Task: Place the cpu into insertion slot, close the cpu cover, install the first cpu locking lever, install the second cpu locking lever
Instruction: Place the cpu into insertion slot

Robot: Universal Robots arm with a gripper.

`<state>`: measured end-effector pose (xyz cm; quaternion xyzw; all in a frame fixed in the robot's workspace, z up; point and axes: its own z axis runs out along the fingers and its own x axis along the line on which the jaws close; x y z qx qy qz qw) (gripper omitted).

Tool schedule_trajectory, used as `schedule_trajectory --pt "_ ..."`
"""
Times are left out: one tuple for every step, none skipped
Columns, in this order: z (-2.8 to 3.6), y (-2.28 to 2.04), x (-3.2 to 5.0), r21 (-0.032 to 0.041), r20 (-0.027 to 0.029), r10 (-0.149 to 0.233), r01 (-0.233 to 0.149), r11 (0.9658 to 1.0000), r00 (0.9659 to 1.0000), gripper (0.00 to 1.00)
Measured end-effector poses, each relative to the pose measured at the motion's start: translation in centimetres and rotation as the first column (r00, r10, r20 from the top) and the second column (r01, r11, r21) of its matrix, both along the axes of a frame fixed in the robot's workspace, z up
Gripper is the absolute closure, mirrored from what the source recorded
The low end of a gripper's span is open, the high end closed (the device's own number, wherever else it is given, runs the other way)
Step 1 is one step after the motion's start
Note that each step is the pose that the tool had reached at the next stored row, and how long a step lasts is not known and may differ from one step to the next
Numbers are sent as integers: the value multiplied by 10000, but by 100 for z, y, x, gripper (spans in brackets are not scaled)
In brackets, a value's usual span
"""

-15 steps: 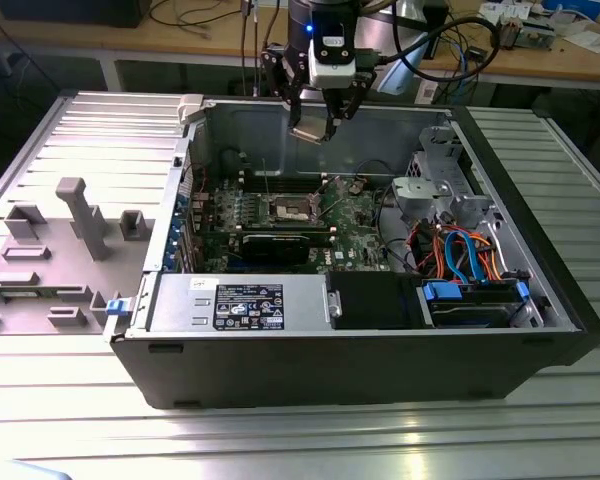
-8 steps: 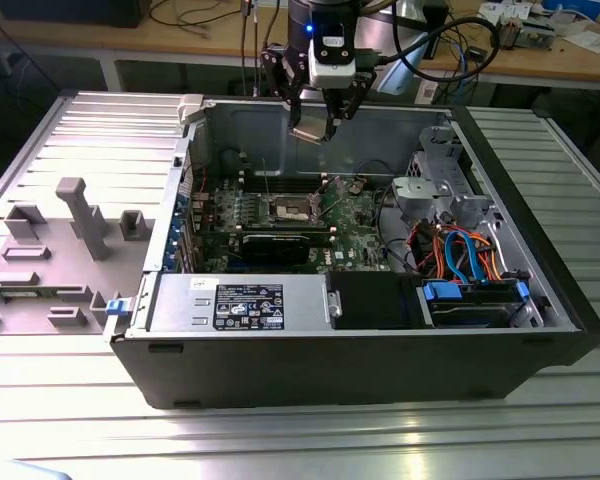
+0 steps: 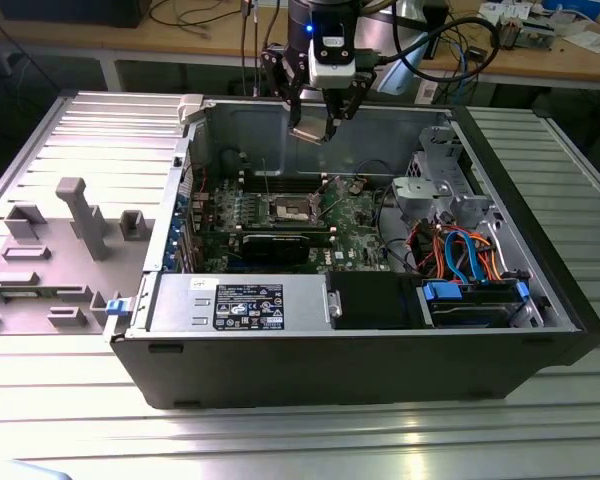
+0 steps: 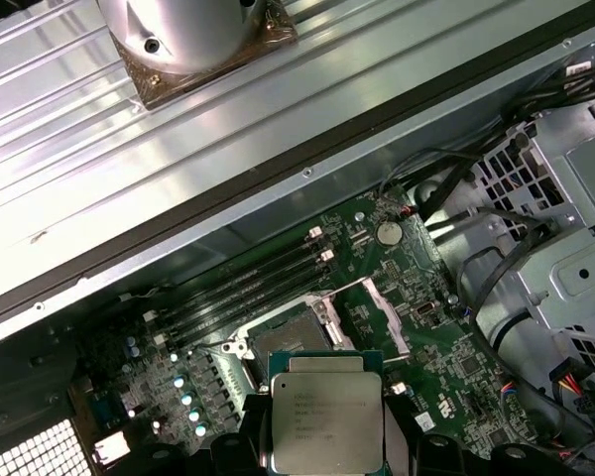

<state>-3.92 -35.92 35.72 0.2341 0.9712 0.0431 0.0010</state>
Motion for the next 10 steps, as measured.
schedule_trajectory --pt "-6 0 0 -3 -2 -74 74 10000 10000 45" --pt "-16 -1 0 -3 -2 -168 168 9999 9999 45" --pt "-39 0 -2 -3 -2 -316 316 9995 9995 45" --pt "-59 -2 -14 -3 -1 -340 340 9994 9994 45" --pt "-68 -5 -19 -1 -1 -339 339 9994 9994 45" --pt "-76 -7 -24 -1 -1 -339 339 9994 9994 45" --pt "-86 -7 -30 -1 -2 -339 339 9994 9994 45" --pt "-94 -7 -35 -1 -2 -359 359 9994 9994 45" --pt "-105 -7 -36 -1 -2 -430 430 9991 9991 45" --pt "-113 -7 -35 -2 -3 -515 515 9987 9987 45"
